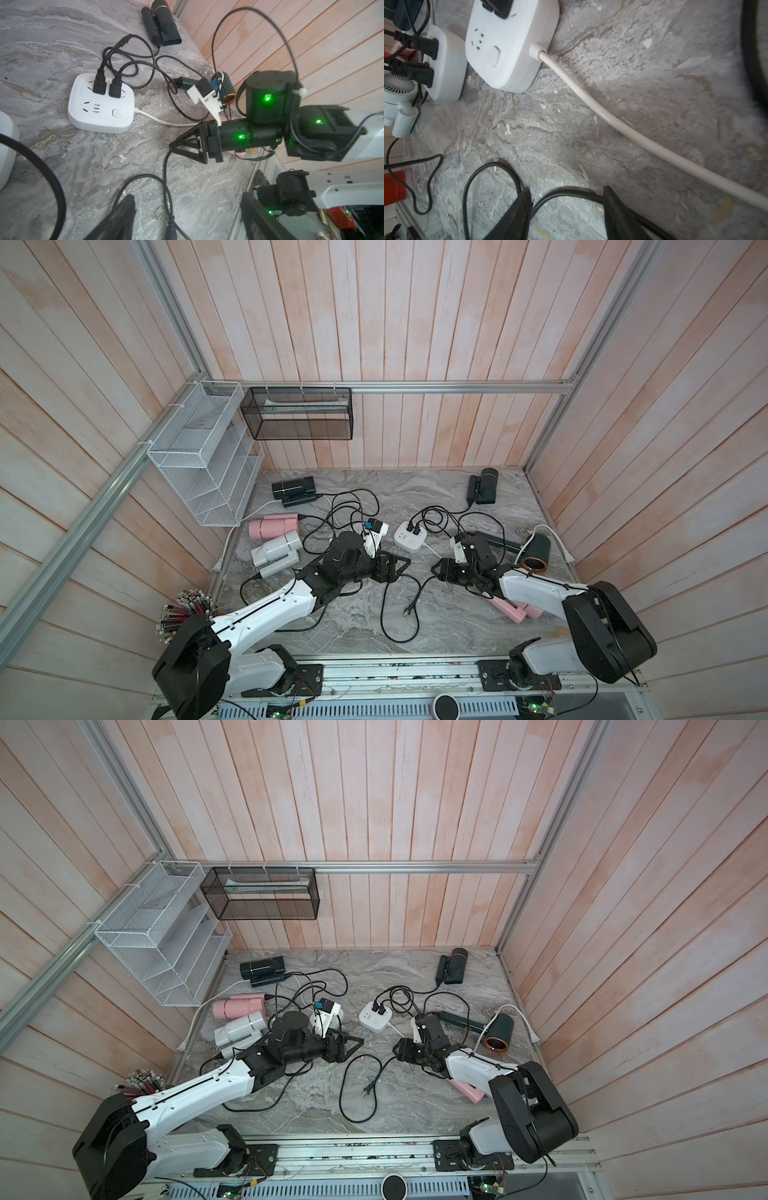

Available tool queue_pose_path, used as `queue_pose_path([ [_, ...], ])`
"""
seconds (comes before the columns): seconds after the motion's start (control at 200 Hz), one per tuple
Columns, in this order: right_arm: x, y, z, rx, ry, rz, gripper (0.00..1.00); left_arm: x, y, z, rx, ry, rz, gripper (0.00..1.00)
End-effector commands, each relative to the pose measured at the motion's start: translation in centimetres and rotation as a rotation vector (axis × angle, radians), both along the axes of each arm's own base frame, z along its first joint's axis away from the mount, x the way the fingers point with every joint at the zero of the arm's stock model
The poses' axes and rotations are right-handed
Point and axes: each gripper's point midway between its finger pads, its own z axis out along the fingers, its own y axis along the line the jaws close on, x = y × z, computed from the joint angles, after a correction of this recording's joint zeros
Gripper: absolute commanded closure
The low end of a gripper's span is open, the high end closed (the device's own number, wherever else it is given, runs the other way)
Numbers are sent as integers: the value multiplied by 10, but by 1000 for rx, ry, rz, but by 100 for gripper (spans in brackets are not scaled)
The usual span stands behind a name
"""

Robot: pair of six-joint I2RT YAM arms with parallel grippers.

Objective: Charge the blow dryers
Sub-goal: Pick up the plug from the center of the board.

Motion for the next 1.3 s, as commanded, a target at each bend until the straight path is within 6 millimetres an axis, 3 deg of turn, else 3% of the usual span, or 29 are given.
queue_pose_path([
  [0.0, 10, -10, -2, -58, -15, -62, 45, -6, -3, 6, -16, -46, -21, 15],
  [0.4, 32, -64, -1, -175, -29, -198, 47, -21, -22, -14, 107, -53, -94, 13],
  [0.575, 40, -72, 6, -198, -54, -202, 47, -25, -26, -25, 148, -28, -119, 24],
  [0.855, 31, -48, 44, -72, -180, -88, 47, -36, -27, -44, 176, 46, -129, 32],
  [1.125, -3, -17, 72, 36, -255, 79, 44, -58, -32, -82, 294, 158, -166, 35],
  [1.295, -19, -7, 80, 60, -271, 145, 44, -59, -31, -107, 376, 242, -129, 42],
])
